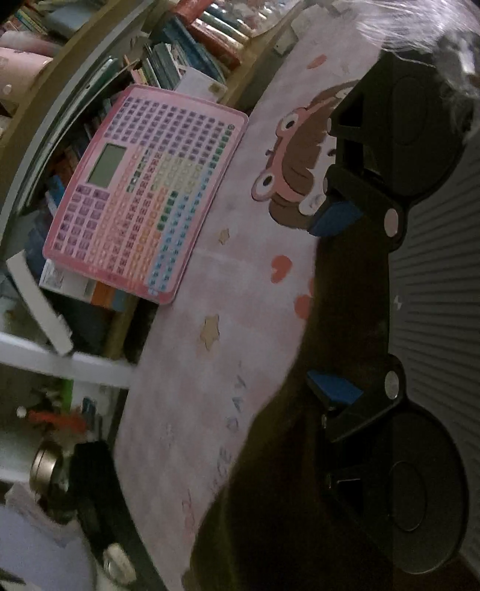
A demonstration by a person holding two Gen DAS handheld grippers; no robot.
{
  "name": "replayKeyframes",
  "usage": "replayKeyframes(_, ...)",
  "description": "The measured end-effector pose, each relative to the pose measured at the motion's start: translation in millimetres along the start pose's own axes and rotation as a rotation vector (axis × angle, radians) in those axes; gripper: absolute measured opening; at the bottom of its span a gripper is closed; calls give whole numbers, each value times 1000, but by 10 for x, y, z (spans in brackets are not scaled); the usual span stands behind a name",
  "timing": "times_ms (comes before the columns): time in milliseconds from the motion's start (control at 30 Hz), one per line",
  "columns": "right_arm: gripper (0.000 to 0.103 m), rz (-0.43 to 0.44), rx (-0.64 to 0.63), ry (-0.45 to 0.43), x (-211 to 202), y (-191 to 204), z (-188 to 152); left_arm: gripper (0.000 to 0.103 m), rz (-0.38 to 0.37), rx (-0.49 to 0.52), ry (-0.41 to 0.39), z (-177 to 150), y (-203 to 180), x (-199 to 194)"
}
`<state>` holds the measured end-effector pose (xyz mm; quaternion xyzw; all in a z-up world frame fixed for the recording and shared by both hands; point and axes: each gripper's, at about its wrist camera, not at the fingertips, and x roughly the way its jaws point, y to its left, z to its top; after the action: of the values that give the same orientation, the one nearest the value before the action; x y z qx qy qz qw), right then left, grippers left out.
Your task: Fold clothes
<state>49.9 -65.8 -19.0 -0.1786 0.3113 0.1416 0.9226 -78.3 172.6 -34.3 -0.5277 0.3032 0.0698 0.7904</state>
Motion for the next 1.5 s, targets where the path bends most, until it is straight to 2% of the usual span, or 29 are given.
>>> replayKeyframes(200,78,96,-52,21,-543,179,-321,65,5,-32,-3,5,-22,43)
replayKeyframes(300,77,151,-71,86,-746,270,-461,65,10,-61,1,21,-30,58)
replayKeyframes(400,77,144,-71,87,-898,345,-572,61,12,-71,2,27,-43,78)
replayKeyframes(567,77,146,-86,92,-901,396,-582,59,38,-93,-2,25,-75,99)
replayKeyframes(667,77,144,-105,88,-897,421,-583,36,79,-119,-6,33,-73,118)
replayKeyframes(700,77,146,-106,88,-898,420,-584,24,92,-127,-10,32,-51,131)
replayKeyframes(733,77,155,-88,93,-870,389,-568,16,95,-135,-15,31,-18,147)
replayKeyframes(833,78,202,-28,115,-817,281,-535,9,101,-126,-29,25,-25,153)
replayKeyframes(933,79,231,-16,101,-887,147,-556,6,88,32,-90,-47,-310,21)
replayKeyframes(1033,79,245,21,55,-1033,-159,-653,6,59,303,-166,-235,-753,-189)
replayKeyframes(1133,79,251,90,52,-1142,-583,-792,6,71,589,-221,-585,-1210,-343)
replayKeyframes(1233,79,220,159,52,-1234,-1049,-972,7,99,843,-234,-1006,-1560,-358)
replayKeyframes(1300,79,199,185,46,-1278,-1309,-1078,8,121,965,-217,-1281,-1725,-310)
replayKeyframes(1400,79,200,207,45,-1316,-1643,-1235,18,156,1058,-134,-1678,-1829,-151)
replayKeyframes(1467,79,213,222,57,-1307,-1783,-1319,33,191,1100,-61,-1928,-1870,-21)
replayKeyframes(1500,79,220,230,64,-1302,-1851,-1361,49,208,1106,-18,-2049,-1875,46)
